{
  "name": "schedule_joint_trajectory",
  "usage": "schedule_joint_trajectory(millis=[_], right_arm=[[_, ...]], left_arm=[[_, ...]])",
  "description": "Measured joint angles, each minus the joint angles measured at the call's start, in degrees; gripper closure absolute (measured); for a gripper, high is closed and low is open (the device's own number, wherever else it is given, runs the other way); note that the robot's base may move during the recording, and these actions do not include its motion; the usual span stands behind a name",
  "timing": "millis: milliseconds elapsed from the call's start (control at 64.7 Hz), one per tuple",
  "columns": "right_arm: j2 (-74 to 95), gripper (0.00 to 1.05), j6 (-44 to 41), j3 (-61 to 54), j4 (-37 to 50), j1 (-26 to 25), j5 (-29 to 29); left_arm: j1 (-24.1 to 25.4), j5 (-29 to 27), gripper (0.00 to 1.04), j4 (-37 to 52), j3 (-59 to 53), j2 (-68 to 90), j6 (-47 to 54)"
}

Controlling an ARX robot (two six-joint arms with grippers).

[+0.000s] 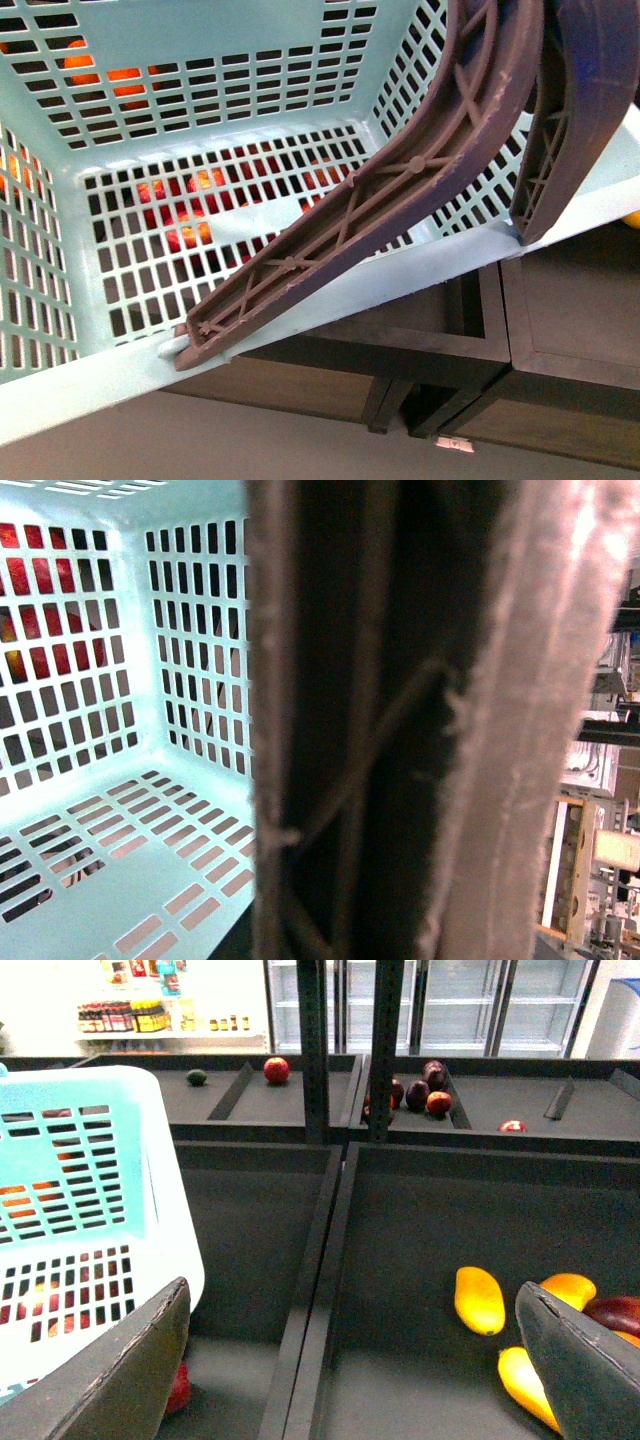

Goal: Pick mango and avocado into basket

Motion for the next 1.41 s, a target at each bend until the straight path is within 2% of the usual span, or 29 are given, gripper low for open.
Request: schedule_joint_trajectory(millis=[46,77,108,216,263,387,479,557,619,742,804,866,1052,1407], right_arm=[[6.4,0.09,6.4,4.3,-9.9,-0.4,5.1],[12.4,0.09,10.5,7.2,-15.5,-3.0,4.9],[16.7,0.09,13.2,8.2,-16.3,-6.3,3.1],[28.2,0.09,12.1,10.3,-5.9,-21.9,-5.9],[31.8,0.09,9.8,10.7,-0.8,-25.7,-7.5],[45.6,0.09,0.6,12.9,14.4,-33.3,-12.7],[58.8,0.09,-6.8,15.6,26.5,-36.2,-14.7],[74.4,0.09,-18.1,19.1,39.7,-37.4,-16.4],[85.5,0.09,-26.3,23.8,41.2,-37.6,-19.1],[108.0,0.09,-44.0,36.9,33.3,-37.4,-20.9],[114.0,0.09,-49.6,41.2,31.9,-37.4,-22.5],[120.8,0.09,-54.9,47.6,27.1,-37.4,-23.3],[132.0,0.09,-60.5,59.9,19.8,-37.3,-22.3],[143.2,0.09,-59.5,72.1,16.0,-34.8,-22.4]], left_arm=[[0.0,0.0,0.91,0.0,0.0,0.0,0.0],[0.0,0.1,0.91,0.0,0.0,0.0,0.0],[-0.1,0.2,0.91,0.0,0.0,0.0,0.0],[-0.1,0.0,0.91,0.0,0.0,0.0,0.0],[-0.1,-0.1,0.91,0.0,0.0,0.0,0.0],[0.0,-0.1,0.91,0.0,0.0,0.0,0.0],[0.0,-0.1,0.91,0.0,0.0,0.0,0.0],[0.0,0.0,0.91,0.0,0.0,0.0,0.0],[0.0,0.1,0.91,0.0,0.0,0.0,0.0],[0.0,0.0,0.91,0.0,0.0,0.0,0.0],[0.0,0.0,0.91,0.0,0.0,0.0,0.0],[0.0,0.0,0.91,0.0,0.0,0.0,0.0],[0.0,0.0,0.91,0.0,0.0,0.0,0.0],[0.0,0.0,0.91,0.0,0.0,0.0,0.0]])
